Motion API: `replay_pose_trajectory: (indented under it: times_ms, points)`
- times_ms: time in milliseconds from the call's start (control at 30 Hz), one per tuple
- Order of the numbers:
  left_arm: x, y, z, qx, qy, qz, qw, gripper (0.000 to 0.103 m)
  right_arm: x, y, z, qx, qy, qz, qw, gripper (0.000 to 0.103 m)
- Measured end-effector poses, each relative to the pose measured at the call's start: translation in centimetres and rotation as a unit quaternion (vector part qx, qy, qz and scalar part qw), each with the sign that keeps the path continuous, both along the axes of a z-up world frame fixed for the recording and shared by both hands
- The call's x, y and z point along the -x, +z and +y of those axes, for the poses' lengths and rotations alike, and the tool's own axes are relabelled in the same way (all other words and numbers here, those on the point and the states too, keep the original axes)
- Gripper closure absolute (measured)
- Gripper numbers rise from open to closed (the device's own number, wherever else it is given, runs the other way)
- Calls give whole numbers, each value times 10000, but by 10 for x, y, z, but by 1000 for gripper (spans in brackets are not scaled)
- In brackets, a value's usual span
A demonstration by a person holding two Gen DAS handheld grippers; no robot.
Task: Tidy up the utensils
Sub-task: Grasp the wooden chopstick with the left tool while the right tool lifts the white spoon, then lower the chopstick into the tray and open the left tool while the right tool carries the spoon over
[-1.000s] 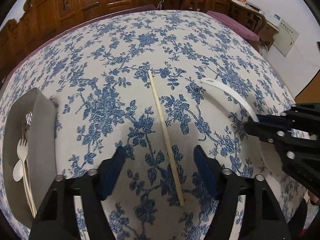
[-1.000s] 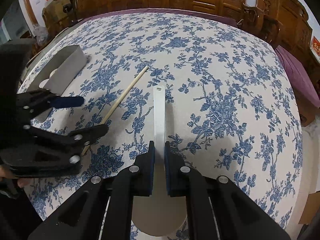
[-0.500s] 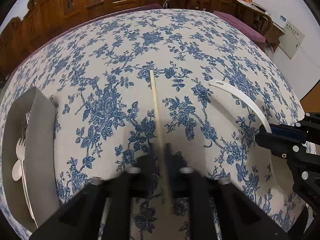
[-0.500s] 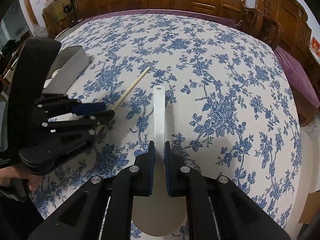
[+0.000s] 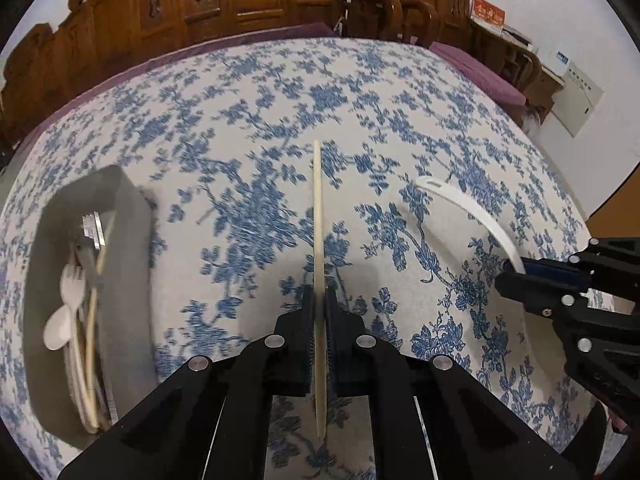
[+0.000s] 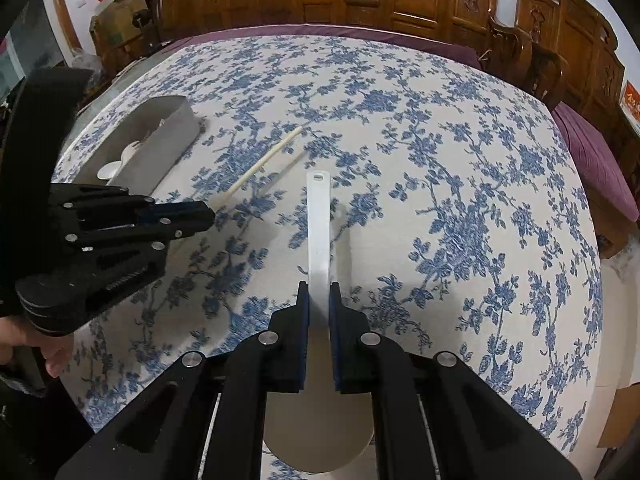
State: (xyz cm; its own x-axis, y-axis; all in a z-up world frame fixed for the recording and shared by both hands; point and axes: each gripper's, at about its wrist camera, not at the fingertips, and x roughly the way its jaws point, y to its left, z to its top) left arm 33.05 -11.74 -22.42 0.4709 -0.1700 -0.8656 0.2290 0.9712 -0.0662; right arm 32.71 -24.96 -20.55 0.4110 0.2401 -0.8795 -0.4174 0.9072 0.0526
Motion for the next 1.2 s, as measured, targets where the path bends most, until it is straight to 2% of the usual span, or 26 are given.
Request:
replay_pose_trajectory:
  times_ms: [367,733,1000,1200]
  points:
    - [15,40,41,66,47,-358,9993,98,2,24,39,-147,150,-213,9996,92]
    - [29,62,87,52,86,-464,9989,98,1,38,86,-349,349,-317,9983,92]
    - [34,64,122,-26,177,-442,9989,98,-3,38,119,-382,503,-300,9976,92]
    - [34,54,144,-97,250,-337,9991,98,-4,39,137,-384,615,-284,9970,92]
